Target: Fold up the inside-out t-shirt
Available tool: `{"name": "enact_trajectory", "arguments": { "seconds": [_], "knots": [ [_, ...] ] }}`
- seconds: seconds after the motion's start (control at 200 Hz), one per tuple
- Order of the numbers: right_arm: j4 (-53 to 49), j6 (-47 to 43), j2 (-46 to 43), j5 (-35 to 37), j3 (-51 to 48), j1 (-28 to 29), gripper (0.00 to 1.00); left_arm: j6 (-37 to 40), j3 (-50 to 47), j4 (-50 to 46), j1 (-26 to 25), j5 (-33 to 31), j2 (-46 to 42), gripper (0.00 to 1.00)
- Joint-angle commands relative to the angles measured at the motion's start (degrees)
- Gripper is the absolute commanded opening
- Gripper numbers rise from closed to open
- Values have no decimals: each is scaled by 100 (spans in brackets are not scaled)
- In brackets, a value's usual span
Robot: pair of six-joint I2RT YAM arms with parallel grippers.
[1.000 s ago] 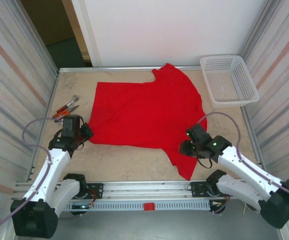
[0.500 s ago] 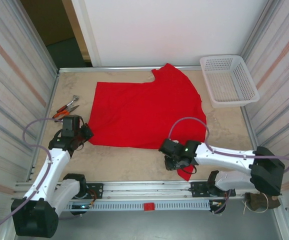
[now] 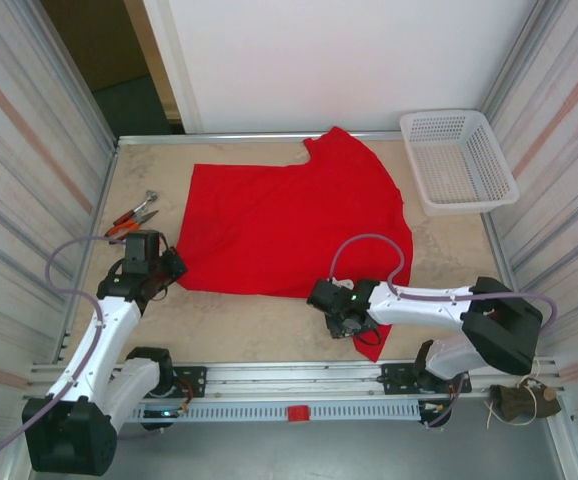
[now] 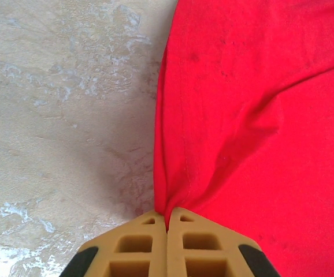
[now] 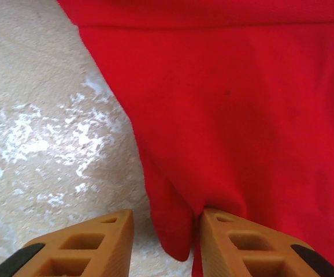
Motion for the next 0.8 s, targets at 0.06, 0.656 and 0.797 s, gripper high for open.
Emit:
{"name": "enact_trajectory", "arguments": {
  "seconds": [0.06,0.656,0.797],
  "knots": [
    [-85,119,223,362,217,-42,15,6,-71,-7,66,61,-98,0],
    [-512,191,-1616,-392,-30,-62,50,24,8,-31,84,127,-104,0],
    [-1201,892,-2320,-211,-316,-127,44,41,18,-40,90,144,-113,0]
  ]
}}
